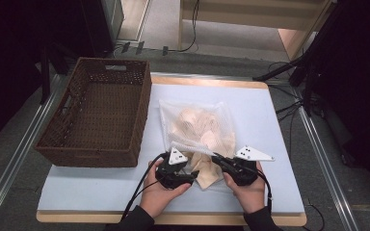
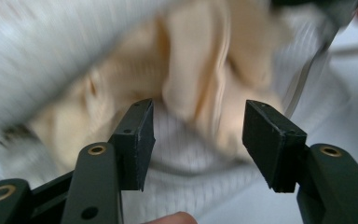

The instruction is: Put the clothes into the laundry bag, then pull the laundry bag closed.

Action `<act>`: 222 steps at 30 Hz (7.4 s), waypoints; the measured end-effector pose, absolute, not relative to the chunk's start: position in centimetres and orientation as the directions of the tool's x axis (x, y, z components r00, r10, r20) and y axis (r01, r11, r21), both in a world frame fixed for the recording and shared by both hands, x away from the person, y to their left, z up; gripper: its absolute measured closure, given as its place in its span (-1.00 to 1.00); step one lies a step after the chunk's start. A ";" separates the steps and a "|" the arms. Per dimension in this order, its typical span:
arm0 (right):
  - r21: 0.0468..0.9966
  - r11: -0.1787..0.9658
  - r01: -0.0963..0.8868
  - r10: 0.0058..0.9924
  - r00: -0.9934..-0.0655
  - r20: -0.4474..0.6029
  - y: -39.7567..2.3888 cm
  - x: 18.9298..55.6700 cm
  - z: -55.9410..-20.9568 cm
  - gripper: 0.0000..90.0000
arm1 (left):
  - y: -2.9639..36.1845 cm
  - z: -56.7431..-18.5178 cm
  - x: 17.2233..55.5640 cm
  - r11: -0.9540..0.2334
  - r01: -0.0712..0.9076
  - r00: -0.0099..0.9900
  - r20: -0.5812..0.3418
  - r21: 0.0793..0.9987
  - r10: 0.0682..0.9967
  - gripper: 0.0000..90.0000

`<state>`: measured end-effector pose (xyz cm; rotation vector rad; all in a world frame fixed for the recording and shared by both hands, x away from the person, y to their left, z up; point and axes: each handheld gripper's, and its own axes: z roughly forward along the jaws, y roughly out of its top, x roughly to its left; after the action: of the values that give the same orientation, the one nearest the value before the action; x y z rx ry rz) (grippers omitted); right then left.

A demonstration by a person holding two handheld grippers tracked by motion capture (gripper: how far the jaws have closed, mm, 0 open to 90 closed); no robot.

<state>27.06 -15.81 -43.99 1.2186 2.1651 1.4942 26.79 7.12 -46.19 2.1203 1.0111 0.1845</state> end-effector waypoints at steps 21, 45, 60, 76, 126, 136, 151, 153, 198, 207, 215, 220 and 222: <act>0.865 0.144 0.481 0.720 -0.650 0.242 -15.4 26.4 -43.9 0.98 | 3.3 -47.3 31.1 -0.267 0.630 0.561 -0.189 0.729 0.806 0.66; 0.855 0.135 0.501 0.725 -0.638 0.259 -15.5 26.7 -44.5 0.98 | 2.0 -46.4 29.3 -0.405 0.626 0.616 -0.105 0.666 0.781 0.84; 0.851 0.135 0.507 0.731 -0.631 0.260 -15.8 26.9 -44.7 0.98 | 6.6 -45.2 26.8 -0.354 0.538 0.640 -0.097 0.765 0.762 0.39; 0.855 0.136 0.501 0.727 -0.636 0.258 -15.7 26.8 -44.6 0.98 | 10.6 -46.2 26.2 -0.331 0.582 0.556 -0.066 0.743 0.829 0.42; 0.842 0.141 0.521 0.715 -0.642 0.278 -15.1 26.3 -44.7 0.98 | 10.4 -45.3 27.2 -0.319 0.525 0.589 -0.067 0.789 0.805 0.35; 0.843 0.163 0.513 0.735 -0.633 0.243 -15.4 26.2 -45.3 0.97 | 12.8 -45.8 25.7 -0.326 0.545 0.539 -0.025 0.772 0.842 0.24; 0.857 0.127 0.500 0.751 -0.613 0.246 -15.3 24.3 -44.3 0.02 | 14.9 -47.2 25.0 -0.315 0.582 0.471 0.005 0.750 0.882 0.15; 0.857 0.123 0.500 0.754 -0.609 0.247 -15.2 23.9 -44.2 -0.01 | 14.9 -47.3 25.2 -0.320 0.594 0.474 0.001 0.738 0.881 0.18; 0.767 0.415 0.490 0.648 -0.751 0.128 -3.9 23.9 -48.2 0.26 | 15.8 -45.9 19.4 -0.380 0.586 0.653 -0.139 0.715 0.745 1.00; 0.769 0.443 0.461 0.636 -0.766 0.093 -3.8 23.6 -48.3 1.00 | 18.8 -45.2 20.7 -0.245 0.616 0.581 -0.222 0.748 0.783 0.95; 0.810 0.386 0.441 0.604 -0.785 0.140 -4.4 23.3 -47.1 1.00 | 17.8 -46.5 22.0 -0.333 0.618 0.560 -0.102 0.712 0.822 0.99; 0.840 0.346 0.417 0.586 -0.796 0.154 -4.8 22.9 -45.8 1.00 | 16.2 -46.8 22.5 -0.373 0.616 0.581 -0.080 0.694 0.810 1.00; 0.846 0.336 0.414 0.580 -0.799 0.161 -5.0 22.9 -45.5 1.00 | 15.7 -46.9 22.8 -0.366 0.614 0.578 -0.082 0.699 0.812 1.00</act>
<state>22.88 -4.96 -45.47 0.9122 2.4244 1.4573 22.85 15.71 -46.88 2.1058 1.1311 0.3612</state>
